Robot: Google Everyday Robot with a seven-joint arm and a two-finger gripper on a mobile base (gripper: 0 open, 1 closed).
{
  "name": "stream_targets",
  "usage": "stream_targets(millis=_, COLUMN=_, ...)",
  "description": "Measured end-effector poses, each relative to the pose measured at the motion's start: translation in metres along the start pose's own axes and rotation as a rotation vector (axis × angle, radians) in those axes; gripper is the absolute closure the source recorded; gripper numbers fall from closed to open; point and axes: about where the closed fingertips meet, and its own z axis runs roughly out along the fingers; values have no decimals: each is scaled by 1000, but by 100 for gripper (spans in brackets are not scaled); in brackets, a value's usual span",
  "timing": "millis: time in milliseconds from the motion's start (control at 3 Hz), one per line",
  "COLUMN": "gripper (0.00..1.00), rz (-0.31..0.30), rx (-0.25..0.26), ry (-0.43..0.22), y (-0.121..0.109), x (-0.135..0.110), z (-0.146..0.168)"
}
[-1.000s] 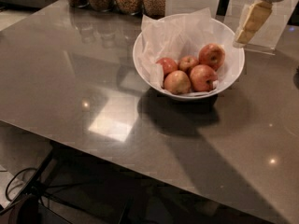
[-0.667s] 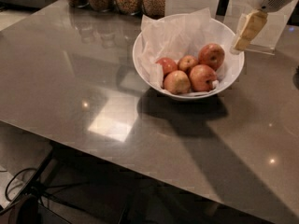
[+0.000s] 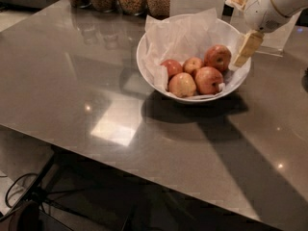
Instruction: Pick apple from white bowl
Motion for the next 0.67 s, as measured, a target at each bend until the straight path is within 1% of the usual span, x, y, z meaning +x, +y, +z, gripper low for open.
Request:
stream_targets(millis=333, gripper=0, rz=-47, rx=-16, ry=-69, y=10, x=-6, z=16)
stream_targets(millis=667, gripper=0, rz=-130, rx=-20, ry=-116, y=17, x=-18, z=23)
